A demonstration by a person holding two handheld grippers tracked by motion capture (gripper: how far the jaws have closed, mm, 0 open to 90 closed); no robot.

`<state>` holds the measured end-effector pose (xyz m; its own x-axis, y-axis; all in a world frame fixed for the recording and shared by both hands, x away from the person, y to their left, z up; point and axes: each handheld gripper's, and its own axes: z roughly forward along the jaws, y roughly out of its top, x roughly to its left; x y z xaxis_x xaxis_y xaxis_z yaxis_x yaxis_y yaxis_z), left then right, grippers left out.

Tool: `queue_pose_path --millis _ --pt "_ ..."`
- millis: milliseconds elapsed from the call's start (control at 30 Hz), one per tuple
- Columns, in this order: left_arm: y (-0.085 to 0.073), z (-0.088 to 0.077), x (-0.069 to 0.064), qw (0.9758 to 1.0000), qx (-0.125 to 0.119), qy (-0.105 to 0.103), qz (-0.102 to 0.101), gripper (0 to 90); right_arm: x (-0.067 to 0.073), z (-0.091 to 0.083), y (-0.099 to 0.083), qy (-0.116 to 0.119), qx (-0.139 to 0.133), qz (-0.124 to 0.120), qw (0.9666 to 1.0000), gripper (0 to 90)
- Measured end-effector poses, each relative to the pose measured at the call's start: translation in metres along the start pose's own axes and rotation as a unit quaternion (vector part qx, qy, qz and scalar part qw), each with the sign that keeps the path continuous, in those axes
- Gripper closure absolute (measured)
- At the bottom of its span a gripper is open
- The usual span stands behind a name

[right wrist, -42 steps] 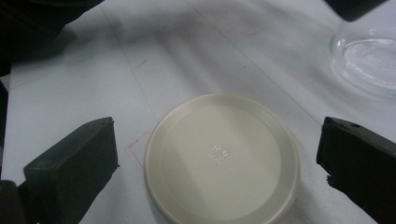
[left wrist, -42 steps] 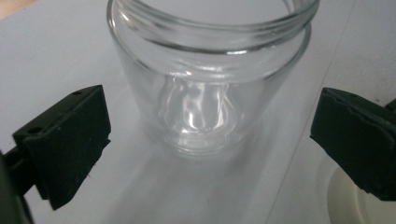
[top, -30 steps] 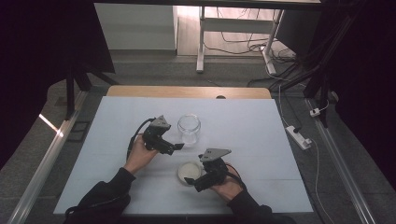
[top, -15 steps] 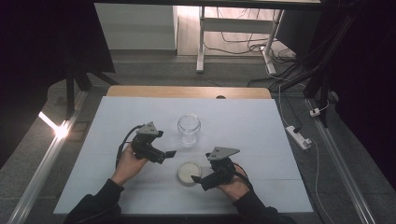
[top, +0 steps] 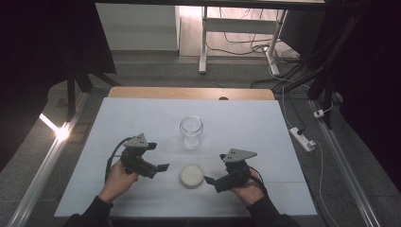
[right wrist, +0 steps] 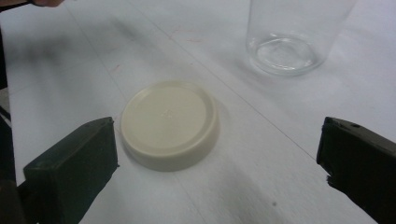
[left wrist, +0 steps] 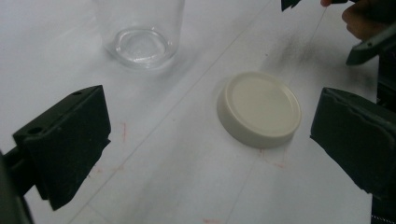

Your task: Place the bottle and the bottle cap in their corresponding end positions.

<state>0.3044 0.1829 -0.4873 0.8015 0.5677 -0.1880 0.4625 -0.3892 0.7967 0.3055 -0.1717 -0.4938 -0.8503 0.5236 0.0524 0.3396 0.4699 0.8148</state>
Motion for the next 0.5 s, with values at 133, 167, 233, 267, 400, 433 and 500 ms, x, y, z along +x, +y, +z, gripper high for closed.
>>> queue_pose_path --millis 133,167,233,267,400,433,500 --pt "-0.008 -0.008 -0.004 1.0 -0.005 0.003 -0.003 0.0 -0.001 -0.007 -0.003 -0.009 -0.003 0.004 0.9999 0.0" --pt "-0.01 -0.01 -0.005 1.0 -0.006 0.004 -0.004 0.0 -0.002 -0.009 -0.003 -0.011 -0.003 0.005 0.9999 0.0" --pt "-0.013 -0.014 -0.007 0.9999 -0.007 0.006 -0.005 0.0 -0.002 -0.012 -0.005 -0.015 -0.003 0.007 0.9999 0.0" --pt "-0.015 -0.016 -0.008 0.9999 -0.009 0.007 -0.005 0.0 -0.002 -0.014 -0.006 -0.017 -0.003 0.009 0.9998 0.0" --pt "-0.024 -0.026 -0.012 0.9998 -0.017 0.01 -0.011 0.0 -0.003 -0.021 -0.01 -0.024 -0.003 0.011 0.9996 0.0" --pt "-0.026 -0.028 -0.013 0.9997 -0.019 0.009 -0.012 0.0 -0.003 -0.022 -0.011 -0.027 -0.003 0.011 0.9996 0.0" --pt "-0.03 -0.033 -0.014 0.9996 -0.02 0.011 -0.016 0.0 -0.002 -0.026 -0.014 -0.032 -0.003 0.01 0.9994 0.0"
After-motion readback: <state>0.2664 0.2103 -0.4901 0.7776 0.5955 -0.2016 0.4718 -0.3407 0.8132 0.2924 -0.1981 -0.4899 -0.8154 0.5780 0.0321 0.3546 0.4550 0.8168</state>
